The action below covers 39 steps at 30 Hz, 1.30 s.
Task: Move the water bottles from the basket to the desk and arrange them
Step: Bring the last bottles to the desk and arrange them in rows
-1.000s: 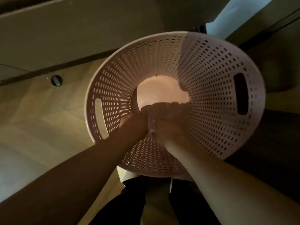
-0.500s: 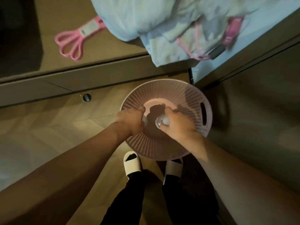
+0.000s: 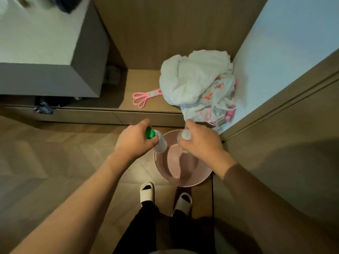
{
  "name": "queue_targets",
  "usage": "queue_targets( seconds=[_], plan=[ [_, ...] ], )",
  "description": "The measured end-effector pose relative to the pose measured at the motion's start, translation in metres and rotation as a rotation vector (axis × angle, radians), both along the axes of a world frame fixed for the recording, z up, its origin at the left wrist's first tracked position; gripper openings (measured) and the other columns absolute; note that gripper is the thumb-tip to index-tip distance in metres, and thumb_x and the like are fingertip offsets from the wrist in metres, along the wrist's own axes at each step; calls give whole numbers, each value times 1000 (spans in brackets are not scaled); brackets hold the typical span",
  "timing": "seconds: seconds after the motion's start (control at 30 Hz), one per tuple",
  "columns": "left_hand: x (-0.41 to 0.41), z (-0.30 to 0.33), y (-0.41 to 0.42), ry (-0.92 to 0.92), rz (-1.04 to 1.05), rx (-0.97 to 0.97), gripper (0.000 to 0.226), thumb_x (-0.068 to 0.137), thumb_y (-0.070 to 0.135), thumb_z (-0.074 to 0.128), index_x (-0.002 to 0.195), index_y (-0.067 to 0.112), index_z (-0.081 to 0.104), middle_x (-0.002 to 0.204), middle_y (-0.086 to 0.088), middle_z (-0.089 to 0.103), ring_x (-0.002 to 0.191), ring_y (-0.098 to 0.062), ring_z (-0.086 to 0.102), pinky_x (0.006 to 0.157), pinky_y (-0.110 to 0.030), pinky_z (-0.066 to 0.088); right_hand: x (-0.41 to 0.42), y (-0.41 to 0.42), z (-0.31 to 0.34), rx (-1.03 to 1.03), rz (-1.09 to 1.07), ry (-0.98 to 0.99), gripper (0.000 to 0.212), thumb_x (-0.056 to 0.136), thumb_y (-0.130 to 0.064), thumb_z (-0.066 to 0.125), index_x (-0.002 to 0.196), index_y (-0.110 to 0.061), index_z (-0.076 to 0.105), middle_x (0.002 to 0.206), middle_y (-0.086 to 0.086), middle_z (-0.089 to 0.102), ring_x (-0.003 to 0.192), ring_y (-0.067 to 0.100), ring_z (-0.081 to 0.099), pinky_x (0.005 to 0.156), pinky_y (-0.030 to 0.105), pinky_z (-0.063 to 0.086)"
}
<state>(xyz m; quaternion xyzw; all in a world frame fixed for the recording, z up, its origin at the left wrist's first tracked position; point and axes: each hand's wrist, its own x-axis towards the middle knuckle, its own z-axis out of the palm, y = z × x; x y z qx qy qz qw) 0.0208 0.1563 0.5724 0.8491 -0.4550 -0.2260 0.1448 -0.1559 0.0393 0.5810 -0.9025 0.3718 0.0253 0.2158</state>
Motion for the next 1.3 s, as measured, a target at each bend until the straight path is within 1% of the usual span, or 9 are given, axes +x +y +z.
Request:
queue_targets(
  seconds=[0.17,0.37,0.5,0.63,0.73,0.83,1.03,1.17,1.3],
  plan=[
    [15,53,62,36,238,-239,23,78,35,72,84,19,57,70,3,61,67,-17,61,59,-34,52,36,35,52,43,30,-35,27,81,-40,61,95,-20,51,84,2,64,79,28,60,62,34,41],
    [57,78,131,71,454,-397,26,77,35,75,99,24,65,80,11,63,74,-6,61,65,-26,53,114,85,84,99,166,-81,20,83,-38,61,90,-24,50,78,-4,60,69,18,57,59,30,42],
    [104,86,194,18,580,-463,24,73,37,72,92,27,64,75,12,61,68,-5,57,59,-24,47,183,134,97,115,284,-101,20,82,-39,62,88,-24,50,77,-3,61,69,17,59,60,31,50],
    [153,96,253,-13,751,-515,21,67,41,67,83,29,60,68,9,59,64,-10,55,59,-27,45,260,187,106,92,381,-112,23,81,-44,63,90,-25,52,77,-3,63,72,18,61,66,38,56],
    [192,104,295,-40,869,-554,22,63,40,66,77,26,56,65,6,58,64,-12,56,59,-32,47,316,227,110,83,441,-134,24,80,-45,62,87,-25,52,74,-6,63,70,17,60,58,31,48],
    [228,113,336,-55,991,-594,22,64,35,70,75,23,55,65,6,58,65,-9,56,60,-32,47,364,265,117,66,526,-157,23,79,-45,63,86,-27,51,73,-9,61,66,8,56,52,25,38],
    [301,117,413,-107,1183,-615,20,68,30,74,76,25,57,68,5,61,68,-11,58,63,-32,48,466,332,121,87,669,-178,25,75,-47,63,86,-28,52,74,-9,62,69,16,60,63,36,54],
    [363,112,462,-131,1261,-578,19,70,28,76,77,24,58,68,6,61,67,-11,57,63,-30,47,545,375,110,102,751,-181,28,72,-50,63,86,-28,53,75,-9,61,72,17,61,69,40,56],
    [438,111,503,-152,1337,-591,19,66,33,72,73,22,58,63,3,59,60,-11,55,59,-31,46,633,411,105,133,803,-166,28,73,-50,63,85,-28,52,77,-9,63,74,19,61,71,38,54]
  ],
)
